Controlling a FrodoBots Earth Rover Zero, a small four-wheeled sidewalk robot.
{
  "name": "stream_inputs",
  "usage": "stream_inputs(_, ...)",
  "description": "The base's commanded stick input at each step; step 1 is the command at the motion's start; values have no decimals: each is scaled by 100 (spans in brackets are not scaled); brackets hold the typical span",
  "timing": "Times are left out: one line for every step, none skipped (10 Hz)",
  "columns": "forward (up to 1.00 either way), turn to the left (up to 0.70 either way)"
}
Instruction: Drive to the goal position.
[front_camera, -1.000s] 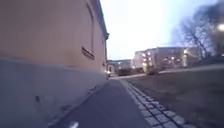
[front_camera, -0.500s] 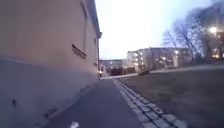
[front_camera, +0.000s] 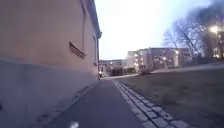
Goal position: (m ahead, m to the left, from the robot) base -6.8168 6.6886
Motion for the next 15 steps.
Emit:
stream_inputs(0, 0)
stream_inputs(0, 0)
stream_inputs(0, -24)
stream_inputs(0, -50)
stream_inputs(0, -50)
stream_inputs(0, -50)
stream_inputs(0, -50)
stream_inputs(0, -50)
stream_inputs(0, -50)
stream_inputs(0, -50)
stream_inputs(0, -50)
stream_inputs(0, -50)
stream_inputs(0, -50)
stream_inputs(0, -50)
stream_inputs(0, -50)
